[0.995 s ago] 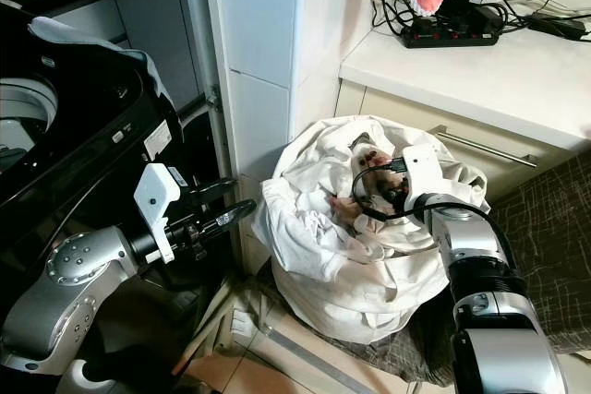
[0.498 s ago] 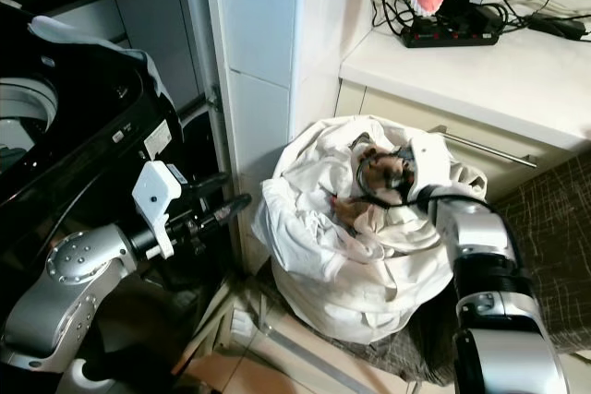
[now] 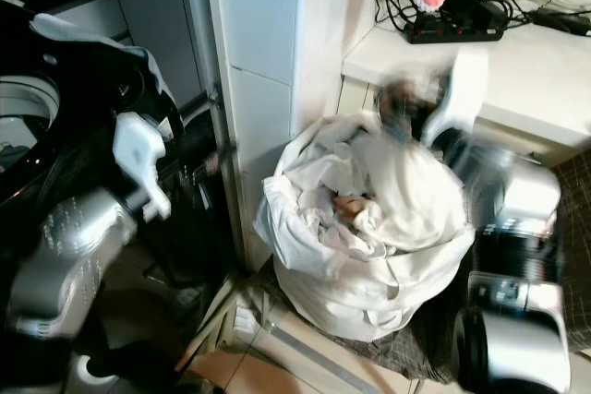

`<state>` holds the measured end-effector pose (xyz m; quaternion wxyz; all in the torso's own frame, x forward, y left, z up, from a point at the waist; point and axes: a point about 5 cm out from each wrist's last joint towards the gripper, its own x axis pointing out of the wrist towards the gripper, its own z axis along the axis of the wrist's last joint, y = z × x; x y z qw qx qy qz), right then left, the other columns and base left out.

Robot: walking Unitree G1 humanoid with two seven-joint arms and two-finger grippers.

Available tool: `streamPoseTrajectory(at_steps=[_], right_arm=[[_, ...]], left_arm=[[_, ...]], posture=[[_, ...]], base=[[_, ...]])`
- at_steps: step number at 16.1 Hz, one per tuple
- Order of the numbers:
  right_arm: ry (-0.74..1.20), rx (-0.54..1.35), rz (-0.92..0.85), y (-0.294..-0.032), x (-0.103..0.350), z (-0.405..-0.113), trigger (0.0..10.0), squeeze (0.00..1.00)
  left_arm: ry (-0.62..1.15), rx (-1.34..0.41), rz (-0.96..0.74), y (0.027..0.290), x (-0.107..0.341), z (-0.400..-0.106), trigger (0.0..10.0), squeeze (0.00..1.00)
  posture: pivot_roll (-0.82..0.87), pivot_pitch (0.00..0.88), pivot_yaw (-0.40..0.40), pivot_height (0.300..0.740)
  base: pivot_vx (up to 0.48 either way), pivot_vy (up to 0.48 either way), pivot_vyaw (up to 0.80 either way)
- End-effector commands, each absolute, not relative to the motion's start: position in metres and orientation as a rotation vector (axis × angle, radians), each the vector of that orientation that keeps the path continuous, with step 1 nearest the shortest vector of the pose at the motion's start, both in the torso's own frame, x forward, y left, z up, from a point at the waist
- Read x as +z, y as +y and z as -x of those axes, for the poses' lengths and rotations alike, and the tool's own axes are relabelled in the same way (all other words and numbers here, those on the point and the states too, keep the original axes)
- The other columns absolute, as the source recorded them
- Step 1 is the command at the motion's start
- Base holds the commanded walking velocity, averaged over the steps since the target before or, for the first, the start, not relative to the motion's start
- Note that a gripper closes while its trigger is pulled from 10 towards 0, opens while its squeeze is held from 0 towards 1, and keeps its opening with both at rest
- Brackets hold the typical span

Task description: Clothes washing

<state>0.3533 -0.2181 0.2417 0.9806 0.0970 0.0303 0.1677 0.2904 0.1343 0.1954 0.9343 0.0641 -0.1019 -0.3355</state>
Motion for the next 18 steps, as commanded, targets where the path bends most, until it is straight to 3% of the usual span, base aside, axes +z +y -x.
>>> streamPoseTrajectory(at_steps=[1,5,6,10,12,18], right_arm=[[0.029,0.374,-0.222,-0.218,0.255,-0.35,0.0,0.0],[-0.233,0.619,-0.439,-0.186,0.336,-0.337,0.0,0.0],[-0.254,0.657,-0.474,-0.181,0.344,-0.334,0.0,0.0],[-0.259,0.805,-0.614,-0.151,0.358,-0.331,0.0,0.0],[-0.341,0.963,-0.789,-0.135,0.394,-0.325,0.0,0.0],[-0.234,1.002,-0.927,-0.117,0.378,-0.326,0.0,0.0]], left_arm=[[-0.201,-0.68,-0.116,0.137,0.196,-0.293,10.0,0.0],[-0.343,-0.686,-0.066,0.13,0.235,-0.302,10.0,0.0],[-0.385,-0.715,0.008,0.126,0.247,-0.301,10.0,1.0],[-0.448,-0.85,0.084,0.104,0.265,-0.296,10.0,1.0],[-0.445,-0.885,0.085,0.092,0.265,-0.297,10.0,1.0],[-0.404,-0.774,0.038,0.09,0.26,-0.307,10.0,1.0]], posture=[[0.02,0.0,0.012,0.74],[0.01,0.0,0.009,0.74],[0.01,0.0,0.004,0.74],[-0.02,0.0,0.013,0.74],[-0.02,0.0,0.007,0.74],[0.0,0.0,0.0,0.74]], base=[[0.0,0.0,0.0],[0.0,0.0,0.0],[0.0,0.0,0.0],[0.0,0.0,0.0],[0.0,0.0,0.0],[0.0,0.0,0.0]])
